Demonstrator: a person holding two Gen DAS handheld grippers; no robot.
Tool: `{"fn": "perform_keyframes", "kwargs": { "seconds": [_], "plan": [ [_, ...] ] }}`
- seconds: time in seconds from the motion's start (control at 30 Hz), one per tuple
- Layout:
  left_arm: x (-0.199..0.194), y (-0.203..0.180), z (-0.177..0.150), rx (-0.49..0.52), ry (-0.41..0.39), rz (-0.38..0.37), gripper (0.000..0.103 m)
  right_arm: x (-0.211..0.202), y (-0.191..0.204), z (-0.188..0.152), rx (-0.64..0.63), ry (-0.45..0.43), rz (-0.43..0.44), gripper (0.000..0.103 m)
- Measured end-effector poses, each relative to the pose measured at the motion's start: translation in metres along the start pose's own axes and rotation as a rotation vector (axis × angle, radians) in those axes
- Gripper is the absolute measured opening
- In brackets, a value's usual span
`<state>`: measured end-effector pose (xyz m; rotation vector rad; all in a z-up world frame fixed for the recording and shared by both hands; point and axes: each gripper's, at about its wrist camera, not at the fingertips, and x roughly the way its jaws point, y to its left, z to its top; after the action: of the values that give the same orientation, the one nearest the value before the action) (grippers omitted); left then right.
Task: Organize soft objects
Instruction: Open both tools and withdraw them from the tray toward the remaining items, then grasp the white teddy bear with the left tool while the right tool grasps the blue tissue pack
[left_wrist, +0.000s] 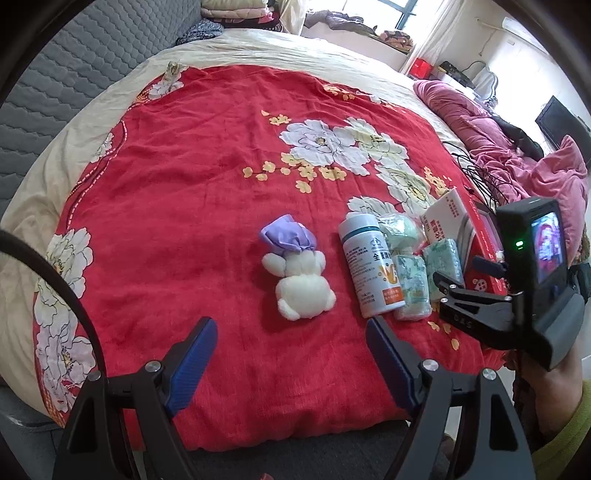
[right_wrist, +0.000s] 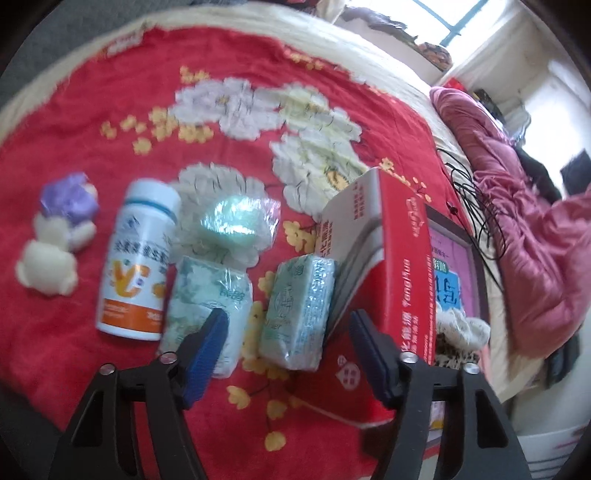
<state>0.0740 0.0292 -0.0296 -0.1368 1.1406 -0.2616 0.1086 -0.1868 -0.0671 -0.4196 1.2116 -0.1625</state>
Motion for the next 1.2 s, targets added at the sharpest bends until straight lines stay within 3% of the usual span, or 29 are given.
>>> {"fn": "perform_keyframes", "kwargs": {
  "seconds": [0.07, 0.3, 0.47, 0.57, 0.9, 0.97, 1.07, 1.13, 1.2],
  "plan": [
    [0.004, 0.002, 0.001, -0.006, 0.005, -0.004, 0.082, 0.008, 0.003, 0.003, -0.013, 0.023, -0.026, 0.053],
    [0.022, 0.002, 0.004, 0.002, 0.033, -0.007, 0.082, 0.031, 0.01, 0.011, -0.025, 0.065, -0.028, 0.052],
    [0.045, 0.006, 0.012, -0.035, 0.072, -0.017, 0.082, 0.035, 0.005, 0.013, -0.047, 0.039, -0.023, 0.032],
    [0.059, 0.008, 0.017, -0.068, 0.095, -0.03, 0.082, 0.028, -0.005, 0.01, -0.026, -0.006, 0.021, 0.024],
    [0.095, -0.003, 0.029, -0.074, 0.129, -0.007, 0.082, -0.004, -0.033, -0.014, 0.093, -0.119, 0.251, 0.022],
    [0.1, -0.007, 0.029, -0.065, 0.141, 0.004, 0.079, -0.01, -0.035, -0.017, 0.091, -0.124, 0.26, 0.022],
    [0.105, -0.009, 0.028, -0.072, 0.147, -0.014, 0.063, -0.018, -0.042, -0.021, 0.107, -0.131, 0.306, 0.022],
    [0.108, -0.008, 0.027, -0.075, 0.154, -0.021, 0.046, -0.021, -0.045, -0.024, 0.116, -0.133, 0.333, 0.022],
    [0.11, -0.008, 0.027, -0.076, 0.158, -0.029, 0.044, -0.025, -0.047, -0.028, 0.115, -0.135, 0.342, 0.022]
  ]
}}
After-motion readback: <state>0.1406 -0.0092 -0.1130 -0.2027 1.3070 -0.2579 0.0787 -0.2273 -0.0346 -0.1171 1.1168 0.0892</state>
